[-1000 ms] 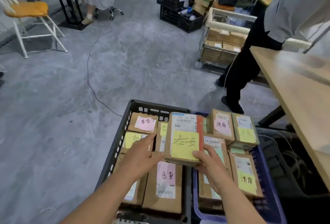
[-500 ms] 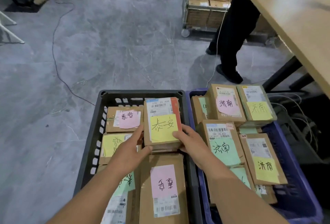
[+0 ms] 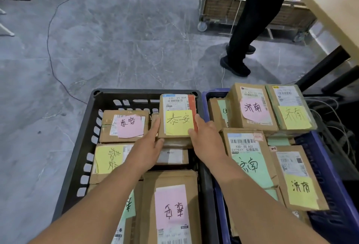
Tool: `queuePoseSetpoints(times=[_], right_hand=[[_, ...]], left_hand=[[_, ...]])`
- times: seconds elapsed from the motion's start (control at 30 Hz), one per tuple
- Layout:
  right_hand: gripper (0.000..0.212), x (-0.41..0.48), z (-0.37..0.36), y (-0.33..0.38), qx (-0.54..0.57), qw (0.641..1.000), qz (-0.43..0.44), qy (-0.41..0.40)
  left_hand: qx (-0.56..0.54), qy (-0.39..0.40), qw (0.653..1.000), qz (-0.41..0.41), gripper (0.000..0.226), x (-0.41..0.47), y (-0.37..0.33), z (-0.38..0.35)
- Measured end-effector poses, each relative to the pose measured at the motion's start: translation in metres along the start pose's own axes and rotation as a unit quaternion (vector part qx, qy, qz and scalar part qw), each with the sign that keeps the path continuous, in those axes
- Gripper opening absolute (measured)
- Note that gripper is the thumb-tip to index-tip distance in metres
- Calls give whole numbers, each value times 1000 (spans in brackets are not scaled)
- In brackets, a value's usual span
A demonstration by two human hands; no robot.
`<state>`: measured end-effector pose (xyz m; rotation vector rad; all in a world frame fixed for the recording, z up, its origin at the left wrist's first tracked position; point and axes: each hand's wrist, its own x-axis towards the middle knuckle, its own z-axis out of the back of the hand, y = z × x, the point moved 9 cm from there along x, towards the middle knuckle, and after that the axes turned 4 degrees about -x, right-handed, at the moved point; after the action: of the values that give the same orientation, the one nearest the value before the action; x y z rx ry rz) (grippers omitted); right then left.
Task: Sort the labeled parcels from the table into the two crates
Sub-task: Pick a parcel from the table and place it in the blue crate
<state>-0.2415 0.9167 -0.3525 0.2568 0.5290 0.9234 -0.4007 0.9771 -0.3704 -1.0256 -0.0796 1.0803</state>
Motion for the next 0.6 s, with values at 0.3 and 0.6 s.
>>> queuePoseSetpoints(times=[0.3,0.6], right_hand=[[37,-52,36,6,-77,997,12,-1],[38,-175,128,10,-140,988,-3,-67]], left_hand=[[23,-10,999,-24,82,-38,-29,27],[192,0,976,-101,74,-138,-118,42]])
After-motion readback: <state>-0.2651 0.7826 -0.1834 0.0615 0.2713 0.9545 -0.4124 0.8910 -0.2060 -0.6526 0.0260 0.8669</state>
